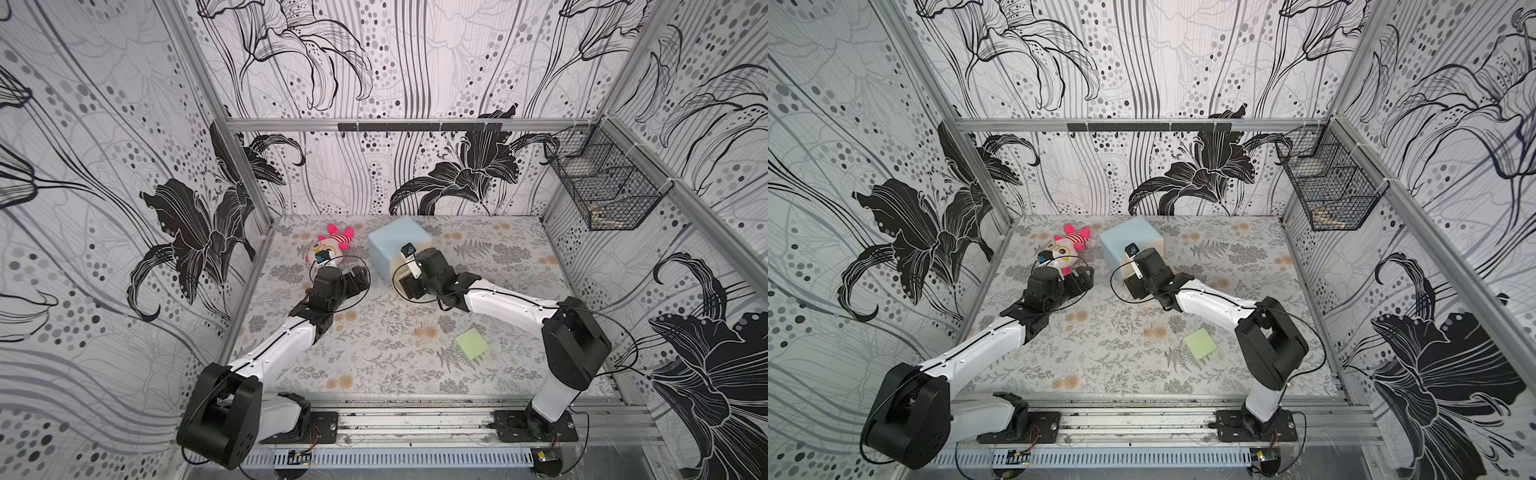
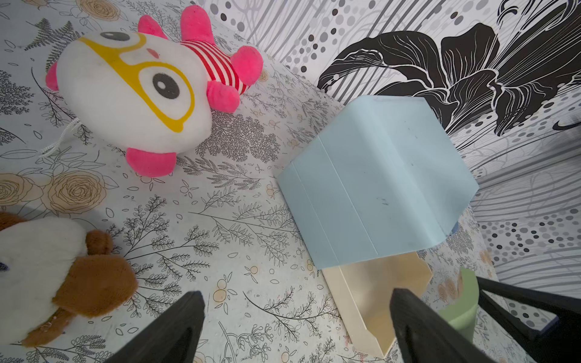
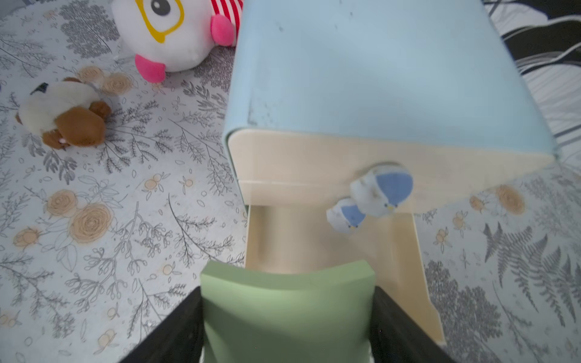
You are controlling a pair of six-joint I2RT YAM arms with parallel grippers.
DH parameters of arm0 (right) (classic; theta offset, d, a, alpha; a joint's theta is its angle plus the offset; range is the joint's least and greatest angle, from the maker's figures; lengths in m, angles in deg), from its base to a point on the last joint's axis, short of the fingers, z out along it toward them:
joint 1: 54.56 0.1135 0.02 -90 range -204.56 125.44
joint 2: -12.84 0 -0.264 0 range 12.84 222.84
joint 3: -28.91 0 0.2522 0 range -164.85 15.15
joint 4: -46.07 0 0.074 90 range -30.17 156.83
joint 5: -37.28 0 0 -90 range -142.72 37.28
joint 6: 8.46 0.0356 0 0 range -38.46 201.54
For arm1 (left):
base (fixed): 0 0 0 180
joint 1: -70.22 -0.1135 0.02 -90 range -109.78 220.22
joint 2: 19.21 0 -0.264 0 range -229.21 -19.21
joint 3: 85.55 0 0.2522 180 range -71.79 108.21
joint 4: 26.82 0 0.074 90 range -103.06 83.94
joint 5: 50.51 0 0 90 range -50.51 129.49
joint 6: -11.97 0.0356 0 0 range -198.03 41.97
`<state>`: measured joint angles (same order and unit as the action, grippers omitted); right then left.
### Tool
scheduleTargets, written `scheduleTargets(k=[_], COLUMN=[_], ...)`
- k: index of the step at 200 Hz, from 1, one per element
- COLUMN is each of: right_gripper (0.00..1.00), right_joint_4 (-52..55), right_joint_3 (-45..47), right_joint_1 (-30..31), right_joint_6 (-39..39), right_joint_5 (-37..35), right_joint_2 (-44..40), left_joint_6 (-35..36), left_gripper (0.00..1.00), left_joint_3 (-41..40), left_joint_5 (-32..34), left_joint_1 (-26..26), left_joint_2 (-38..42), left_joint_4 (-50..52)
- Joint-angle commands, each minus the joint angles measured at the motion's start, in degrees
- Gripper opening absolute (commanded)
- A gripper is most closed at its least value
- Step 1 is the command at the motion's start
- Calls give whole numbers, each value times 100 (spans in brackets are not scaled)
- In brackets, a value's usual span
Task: Please put the sticky notes in the drawer by color
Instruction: Place the sticky notes in the drawer.
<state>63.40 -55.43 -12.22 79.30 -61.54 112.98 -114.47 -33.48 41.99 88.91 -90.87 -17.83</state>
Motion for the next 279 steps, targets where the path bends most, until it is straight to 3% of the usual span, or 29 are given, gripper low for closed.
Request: scheduleTargets(k=[1, 164, 198, 244, 279], right_gripper=[81, 83, 89, 96, 97], right_joint_4=[-353, -658, -677, -566, -493], right_joint_3=[-255, -293, -358, -328, 268], right_joint_1=[-141, -334, -341, -337, -342], right_joint_6=[-390, -259, -132, -17, 432], right_joint_5=[315, 468, 363, 327, 107], right_joint_2=[309, 1140, 1243, 775, -34], left_joint_6=[-31, -30, -35, -63, -47], left_gripper=[97, 97, 97, 97, 97], left_joint_3=[-72, -165, -191, -197, -192], left_joint_5=[109, 163, 165, 120, 49], left_joint_1=[-24, -21, -22, -20, -20], left_joint_2=[116, 161, 117, 66, 18], left_joint_4=[-176, -155, -190, -261, -363])
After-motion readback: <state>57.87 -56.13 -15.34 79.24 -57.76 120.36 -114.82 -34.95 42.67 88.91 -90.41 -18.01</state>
